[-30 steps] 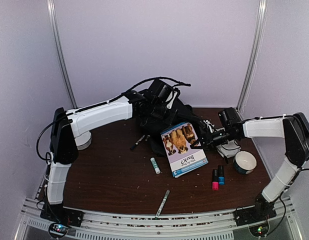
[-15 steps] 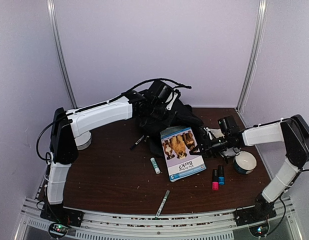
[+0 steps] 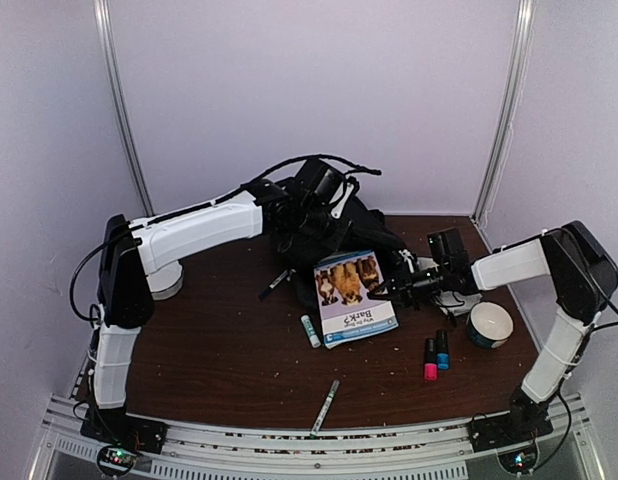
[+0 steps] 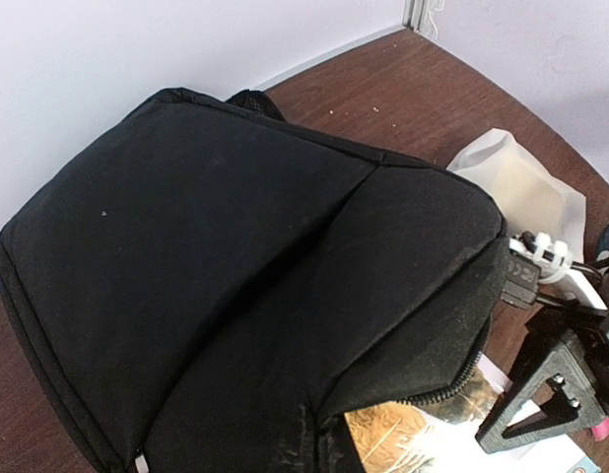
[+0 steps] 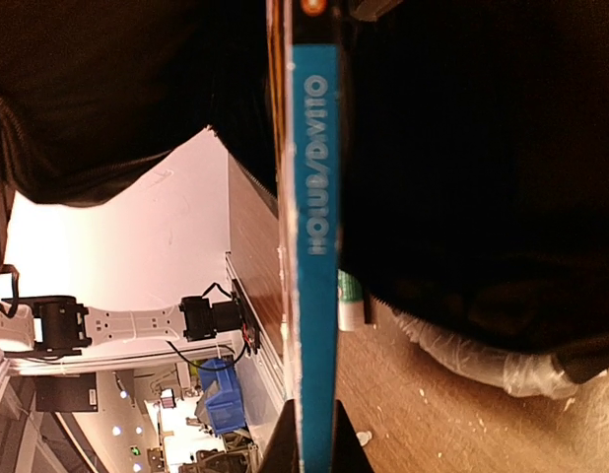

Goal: Pack the student bag
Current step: Place the book in the largest pocket of the bag, then move the book to the largest pocket of the bag.

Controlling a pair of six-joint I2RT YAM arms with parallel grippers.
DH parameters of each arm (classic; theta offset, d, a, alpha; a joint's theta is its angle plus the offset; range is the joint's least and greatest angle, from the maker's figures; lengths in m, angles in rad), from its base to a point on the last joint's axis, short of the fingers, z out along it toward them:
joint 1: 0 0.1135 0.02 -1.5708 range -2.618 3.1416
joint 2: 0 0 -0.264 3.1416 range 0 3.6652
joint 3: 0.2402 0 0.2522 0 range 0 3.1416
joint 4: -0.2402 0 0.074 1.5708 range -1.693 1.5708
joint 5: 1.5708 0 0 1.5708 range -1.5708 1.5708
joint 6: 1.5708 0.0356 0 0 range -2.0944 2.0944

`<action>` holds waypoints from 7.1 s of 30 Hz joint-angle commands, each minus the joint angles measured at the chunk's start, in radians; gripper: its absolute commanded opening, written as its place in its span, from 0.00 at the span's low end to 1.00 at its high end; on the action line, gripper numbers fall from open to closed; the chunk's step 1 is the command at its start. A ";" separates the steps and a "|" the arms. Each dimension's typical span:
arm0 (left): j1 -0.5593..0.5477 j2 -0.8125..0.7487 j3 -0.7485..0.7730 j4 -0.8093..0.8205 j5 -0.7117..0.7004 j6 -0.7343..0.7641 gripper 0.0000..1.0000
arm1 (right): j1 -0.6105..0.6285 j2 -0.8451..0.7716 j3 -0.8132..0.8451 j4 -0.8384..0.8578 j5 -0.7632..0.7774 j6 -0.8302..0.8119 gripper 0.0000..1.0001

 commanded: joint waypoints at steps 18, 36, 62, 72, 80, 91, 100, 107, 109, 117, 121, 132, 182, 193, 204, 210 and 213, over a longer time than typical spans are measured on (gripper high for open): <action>-0.059 -0.136 -0.045 0.087 0.014 0.057 0.00 | -0.023 0.370 0.345 0.131 0.101 0.067 0.03; -0.064 -0.164 -0.121 0.133 -0.029 0.066 0.00 | -0.032 0.123 0.336 -0.341 0.283 -0.293 0.56; -0.062 -0.178 -0.243 0.229 0.079 0.032 0.00 | 0.034 -0.097 0.195 -0.887 -0.057 -1.178 0.31; -0.062 -0.177 -0.245 0.241 0.077 0.008 0.00 | 0.089 -0.016 0.220 -0.956 -0.026 -1.253 0.13; -0.062 -0.239 -0.269 0.311 0.076 0.032 0.00 | 0.227 -0.060 0.172 -0.969 0.235 -1.224 0.39; -0.062 -0.248 -0.293 0.312 0.058 0.040 0.00 | 0.232 -0.163 0.223 -1.120 0.247 -1.360 0.41; -0.034 -0.242 -0.261 0.278 0.120 0.015 0.00 | 0.402 -0.300 0.183 -1.068 0.621 -1.480 0.28; -0.020 -0.234 -0.246 0.274 0.189 -0.005 0.00 | 0.459 -0.268 0.278 -0.929 0.853 -1.483 0.31; -0.020 -0.227 -0.231 0.266 0.200 -0.008 0.00 | 0.471 -0.215 0.321 -0.932 0.903 -1.486 0.30; -0.019 -0.216 -0.199 0.247 0.211 -0.004 0.00 | 0.504 -0.104 0.348 -0.861 0.931 -1.544 0.45; -0.018 -0.216 -0.195 0.238 0.211 -0.002 0.00 | 0.521 -0.048 0.359 -0.820 0.999 -1.564 0.45; -0.018 -0.224 -0.203 0.228 0.207 0.004 0.00 | 0.521 0.055 0.391 -0.739 1.148 -1.555 0.40; -0.016 -0.238 -0.277 0.287 0.226 -0.035 0.00 | 0.474 0.065 0.419 -0.665 1.251 -1.510 0.42; 0.000 -0.216 -0.272 0.279 0.233 -0.044 0.00 | 0.517 -0.162 0.419 -0.940 0.967 -1.397 0.46; 0.002 -0.204 -0.300 0.277 0.228 -0.036 0.00 | 0.415 -0.431 0.316 -1.134 0.781 -1.421 0.45; 0.001 -0.205 -0.306 0.261 0.227 -0.011 0.00 | 0.093 -0.480 0.347 -1.222 0.594 -1.422 0.43; 0.001 -0.207 -0.310 0.257 0.244 -0.003 0.00 | -0.035 -0.495 0.337 -1.202 0.604 -1.387 0.42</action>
